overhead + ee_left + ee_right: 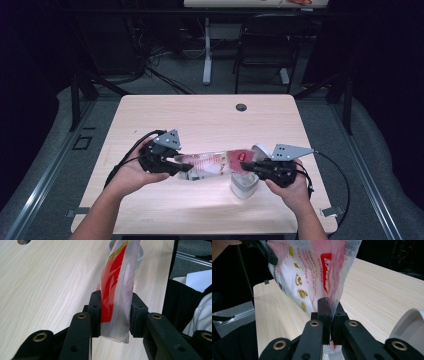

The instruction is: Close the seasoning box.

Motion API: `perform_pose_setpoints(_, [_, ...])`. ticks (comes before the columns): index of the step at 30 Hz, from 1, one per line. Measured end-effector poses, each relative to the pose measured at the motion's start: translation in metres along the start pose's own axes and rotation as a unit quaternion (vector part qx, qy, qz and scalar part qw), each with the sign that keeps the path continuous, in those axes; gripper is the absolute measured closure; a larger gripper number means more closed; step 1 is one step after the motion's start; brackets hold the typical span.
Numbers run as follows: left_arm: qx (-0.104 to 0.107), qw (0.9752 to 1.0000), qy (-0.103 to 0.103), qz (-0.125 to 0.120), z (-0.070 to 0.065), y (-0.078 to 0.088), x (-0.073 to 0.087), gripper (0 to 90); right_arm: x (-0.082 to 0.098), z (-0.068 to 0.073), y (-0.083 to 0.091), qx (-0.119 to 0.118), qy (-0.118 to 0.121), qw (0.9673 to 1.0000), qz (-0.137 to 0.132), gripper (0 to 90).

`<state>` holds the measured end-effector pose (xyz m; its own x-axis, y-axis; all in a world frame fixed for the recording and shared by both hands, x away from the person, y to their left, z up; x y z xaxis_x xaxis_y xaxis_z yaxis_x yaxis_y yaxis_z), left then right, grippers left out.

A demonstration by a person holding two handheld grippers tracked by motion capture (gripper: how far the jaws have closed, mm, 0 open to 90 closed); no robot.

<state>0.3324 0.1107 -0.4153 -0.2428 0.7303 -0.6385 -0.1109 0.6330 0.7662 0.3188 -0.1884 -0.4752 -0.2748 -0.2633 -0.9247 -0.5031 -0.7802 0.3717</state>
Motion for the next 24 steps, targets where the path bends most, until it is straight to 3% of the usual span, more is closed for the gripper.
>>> perform_pose_setpoints(24, [0.001, 0.9997, -0.019, 0.014, -0.002, 0.006, -0.017, 71.0, 0.003, -0.004, 0.001, 0.01, 0.0, 0.9999, 0.012, 85.1])
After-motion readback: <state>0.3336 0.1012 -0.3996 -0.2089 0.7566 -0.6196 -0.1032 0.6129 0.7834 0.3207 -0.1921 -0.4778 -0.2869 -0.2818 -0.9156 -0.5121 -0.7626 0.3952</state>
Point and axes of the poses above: each handheld gripper's, and its own axes: y roughly backward along the jaws, x roughly out of its underside, z roughly to its left, the point moved 3 cm from there along -y, roughly forward along the jaws, and after that the axes turned 5 degrees about x, right-handed, at the moved point
